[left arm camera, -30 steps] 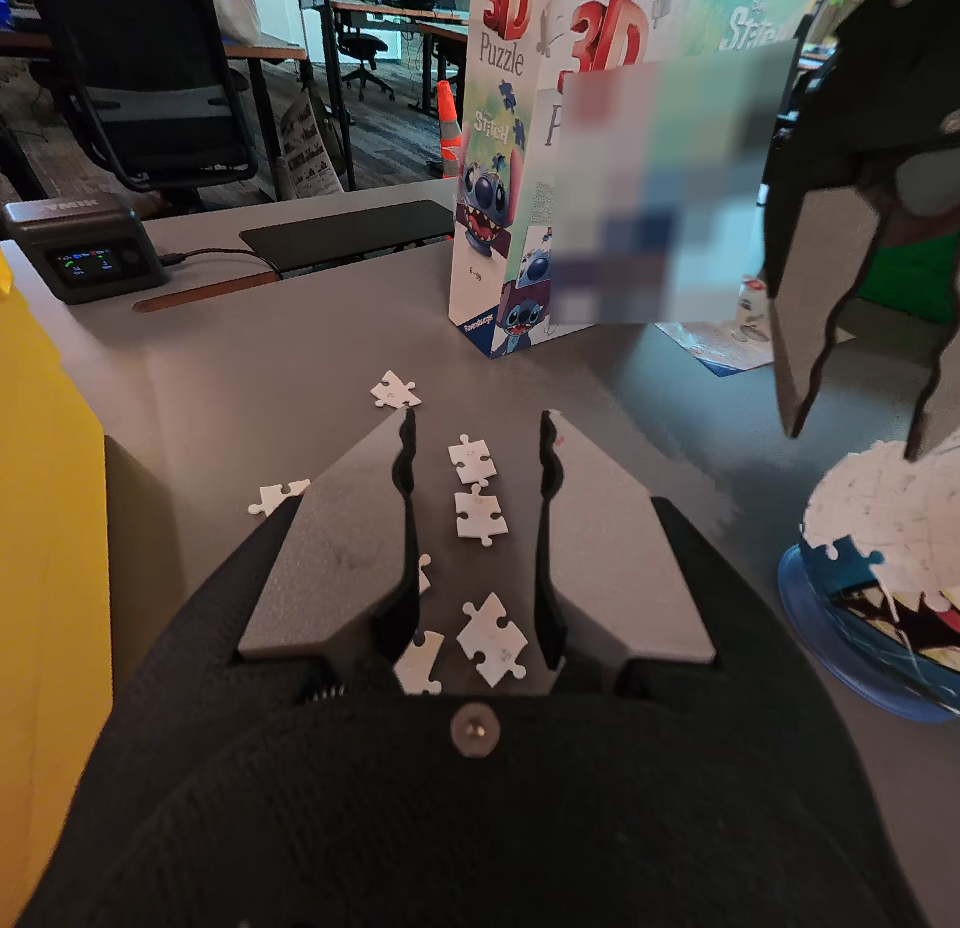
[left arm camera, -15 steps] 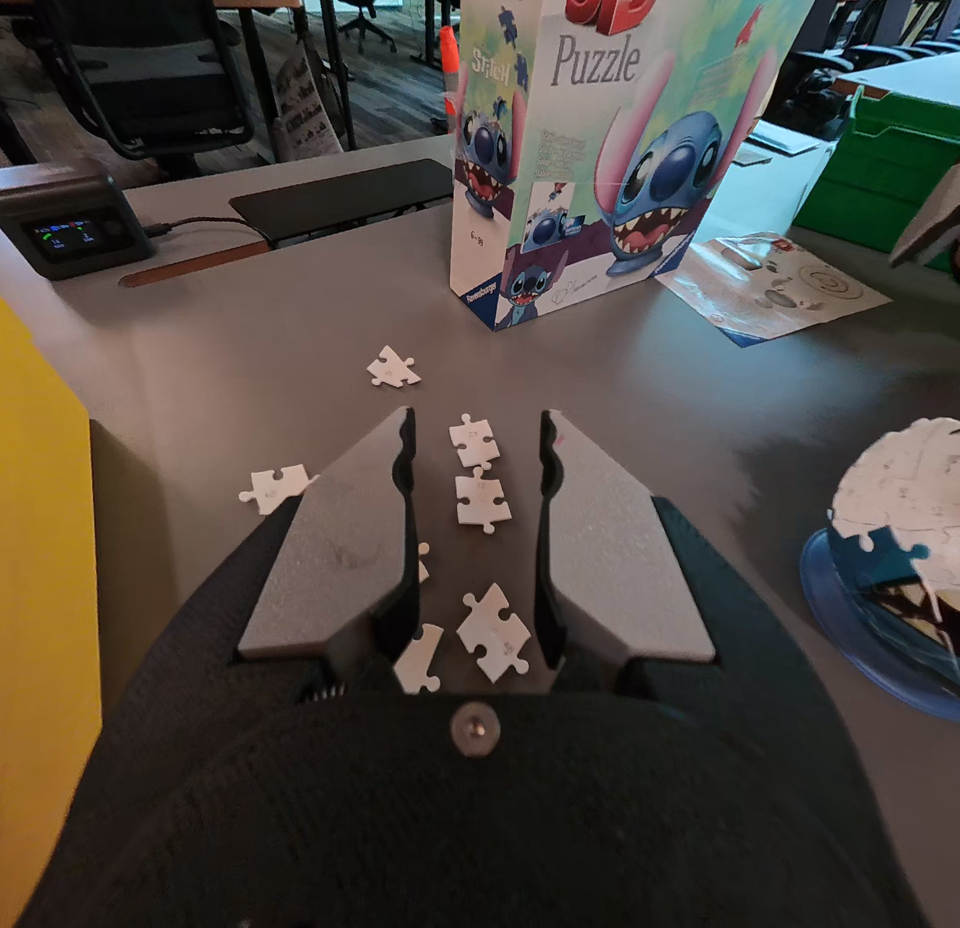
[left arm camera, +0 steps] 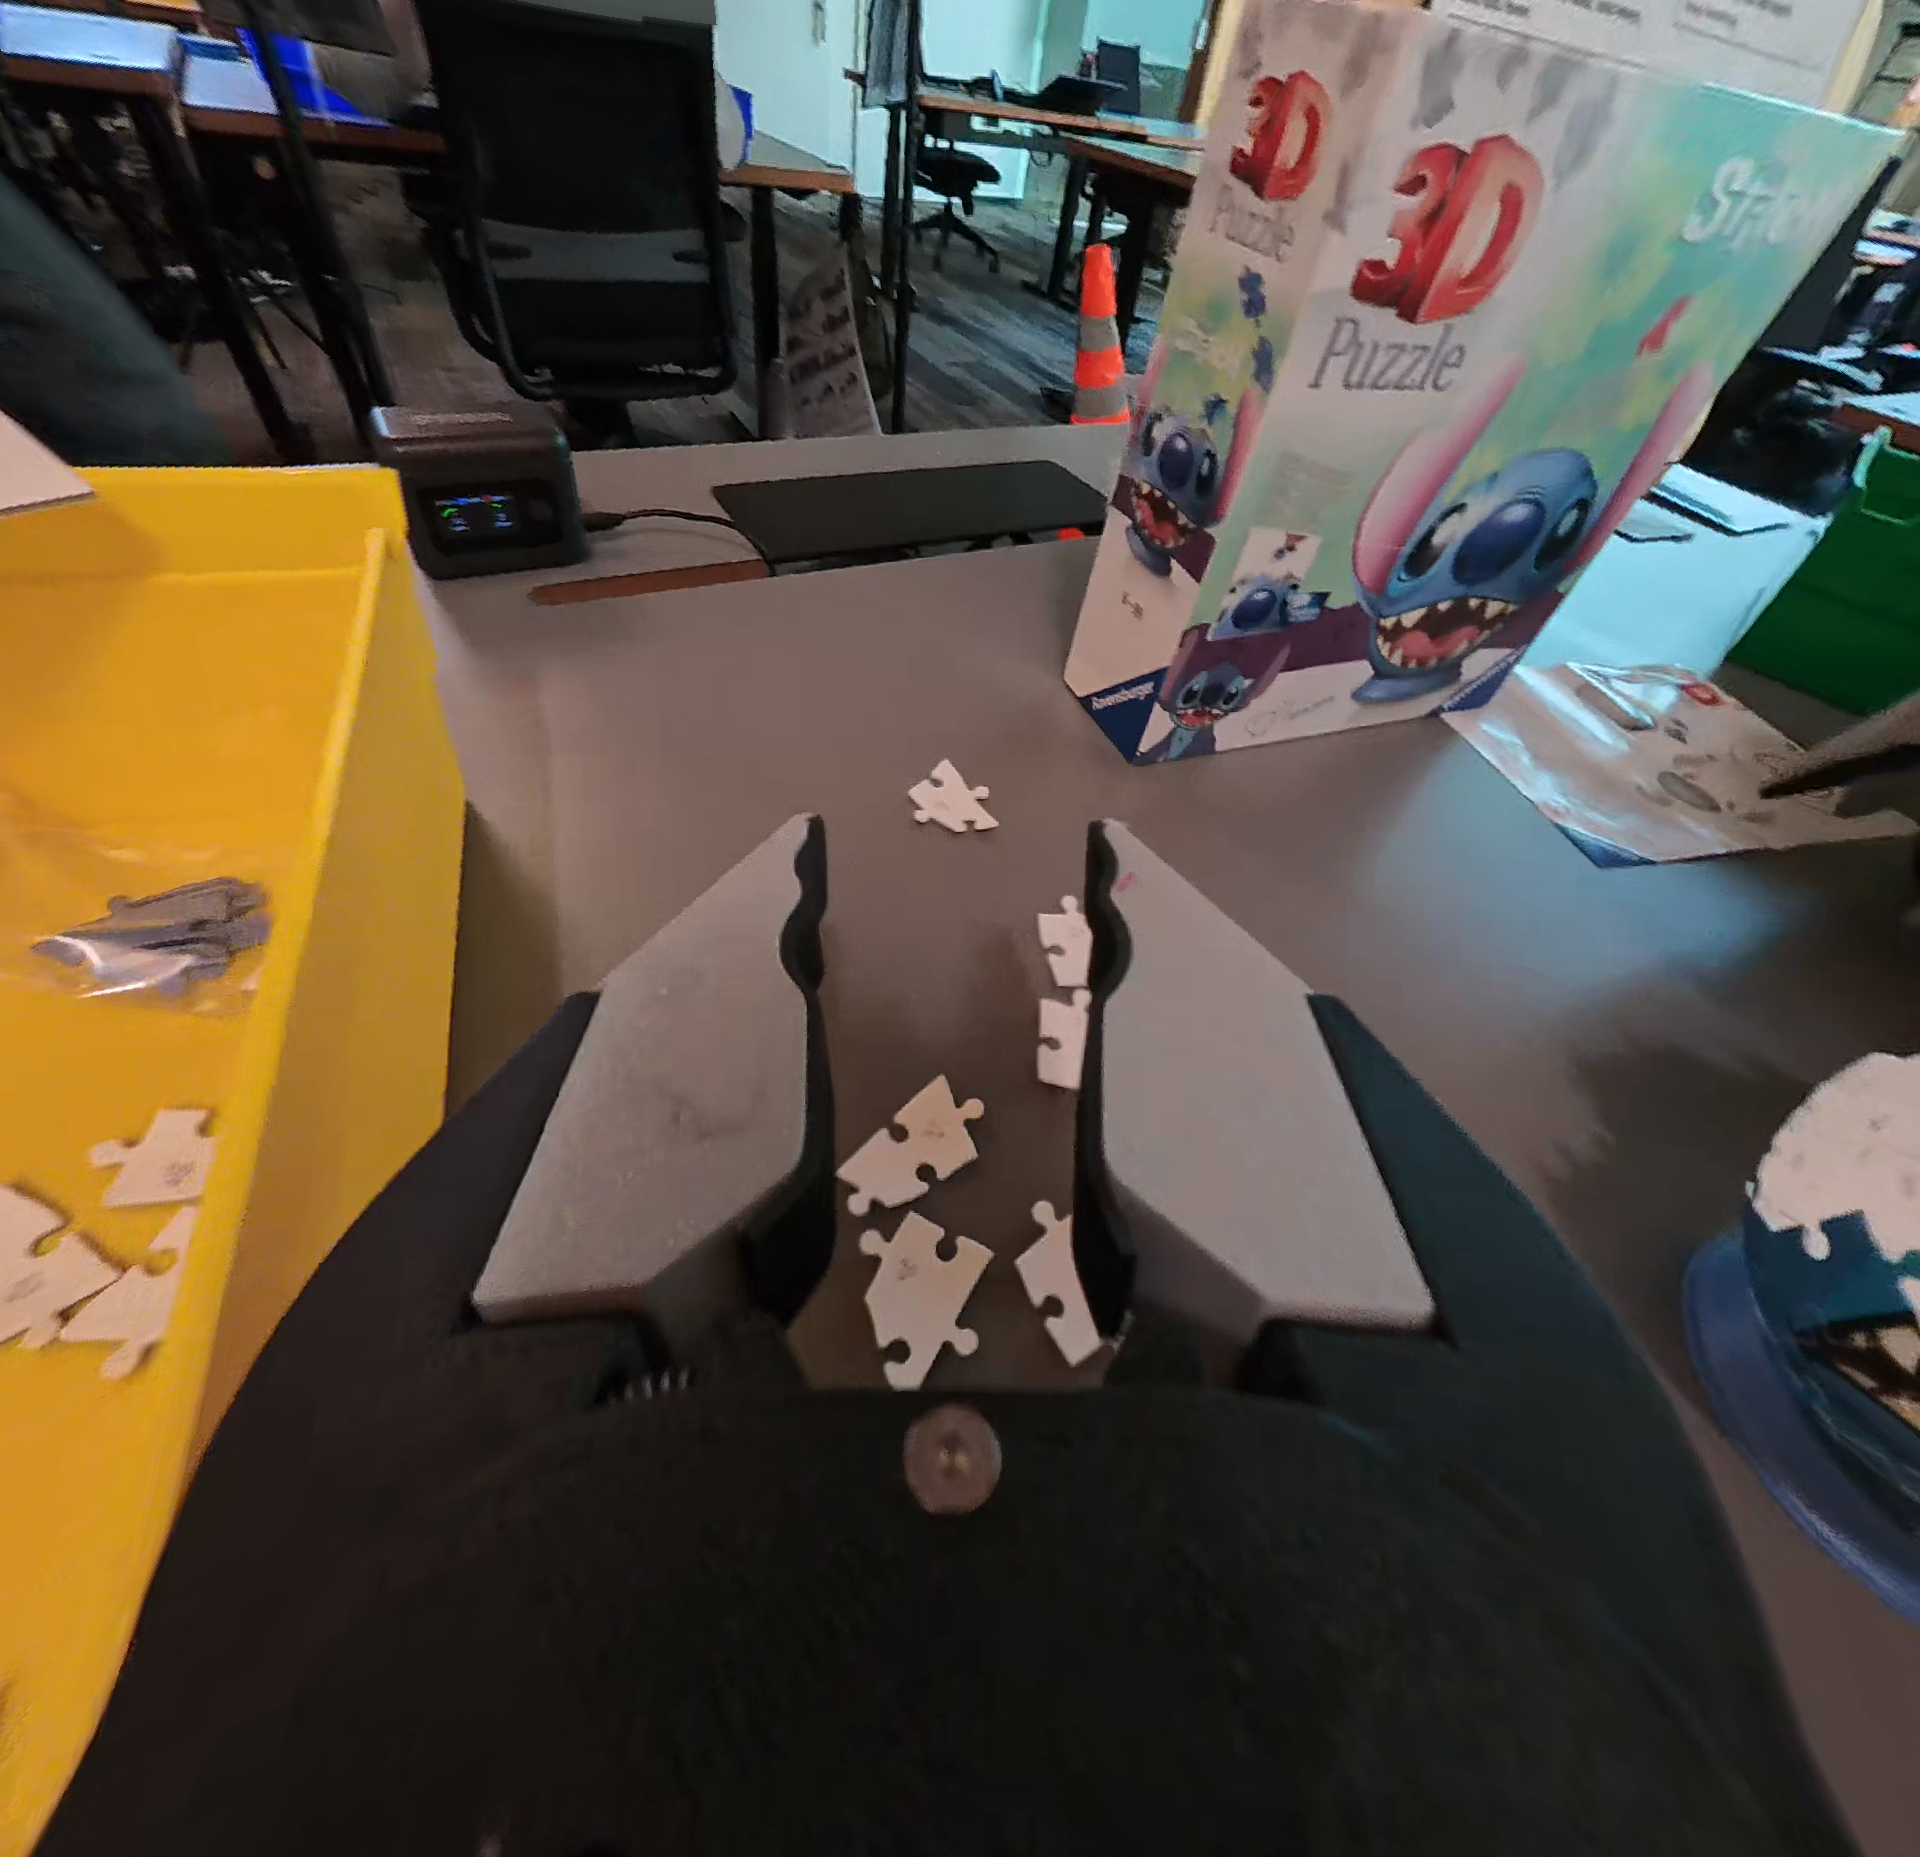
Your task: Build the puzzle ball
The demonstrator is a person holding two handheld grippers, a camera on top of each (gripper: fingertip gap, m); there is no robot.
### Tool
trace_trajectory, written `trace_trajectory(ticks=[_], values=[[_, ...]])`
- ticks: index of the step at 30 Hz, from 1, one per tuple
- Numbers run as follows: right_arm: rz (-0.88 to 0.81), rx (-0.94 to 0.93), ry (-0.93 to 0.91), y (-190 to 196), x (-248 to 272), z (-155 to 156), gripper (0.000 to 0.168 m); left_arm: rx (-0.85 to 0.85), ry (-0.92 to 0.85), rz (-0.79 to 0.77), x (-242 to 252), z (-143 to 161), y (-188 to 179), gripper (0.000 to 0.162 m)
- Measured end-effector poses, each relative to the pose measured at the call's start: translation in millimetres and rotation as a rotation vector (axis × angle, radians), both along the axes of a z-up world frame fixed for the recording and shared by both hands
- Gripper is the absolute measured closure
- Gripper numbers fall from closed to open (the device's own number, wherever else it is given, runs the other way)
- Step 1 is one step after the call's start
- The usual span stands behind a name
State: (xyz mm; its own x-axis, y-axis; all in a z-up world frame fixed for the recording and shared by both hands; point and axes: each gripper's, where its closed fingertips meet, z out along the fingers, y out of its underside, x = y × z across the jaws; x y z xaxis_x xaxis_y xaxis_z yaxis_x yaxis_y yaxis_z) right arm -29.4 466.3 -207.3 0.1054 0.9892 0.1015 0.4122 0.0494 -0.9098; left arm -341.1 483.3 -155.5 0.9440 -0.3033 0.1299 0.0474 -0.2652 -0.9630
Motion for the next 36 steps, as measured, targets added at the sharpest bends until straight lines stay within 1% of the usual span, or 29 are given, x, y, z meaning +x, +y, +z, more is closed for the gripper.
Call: trace_trajectory(ticks=[3, 10, 16, 24, 27, 30, 33, 35, 36], values=[[-0.003, -0.023, 0.001, 2, 1, -2, 0.117, 0.0, -0.009, 0.012, -3, -1, 1, 0.115], [0.009, -0.053, 0.002, -2, 3, -3, 0.116, -0.076, -0.004, -0.002, -2, -21, 5, 0.115], [0.012, -0.061, -0.001, -6, 2, -4, 0.117, -0.09, 0.014, 0.011, -4, -27, 8, 0.115], [-0.022, -0.119, 0.01, 3, 3, -4, 0.117, -0.135, 0.037, -0.004, -1, -39, 10, 0.116], [-0.025, -0.144, 0.007, 6, 3, -5, 0.117, -0.18, 0.061, -0.036, 2, -44, 6, 0.116], [-0.02, -0.159, -0.001, 6, 2, -7, 0.118, -0.233, 0.032, -0.13, 11, -44, -6, 0.119], [-0.016, -0.144, -0.006, 5, 2, -7, 0.118, -0.192, 0.018, -0.101, 1, -34, -11, 0.121], [-0.016, -0.13, -0.011, 4, 1, -7, 0.119, -0.227, 0.018, -0.076, -7, -36, -18, 0.119], [-0.016, -0.123, -0.015, 4, 1, -8, 0.119, -0.265, 0.051, -0.049, -13, -40, -22, 0.119]])
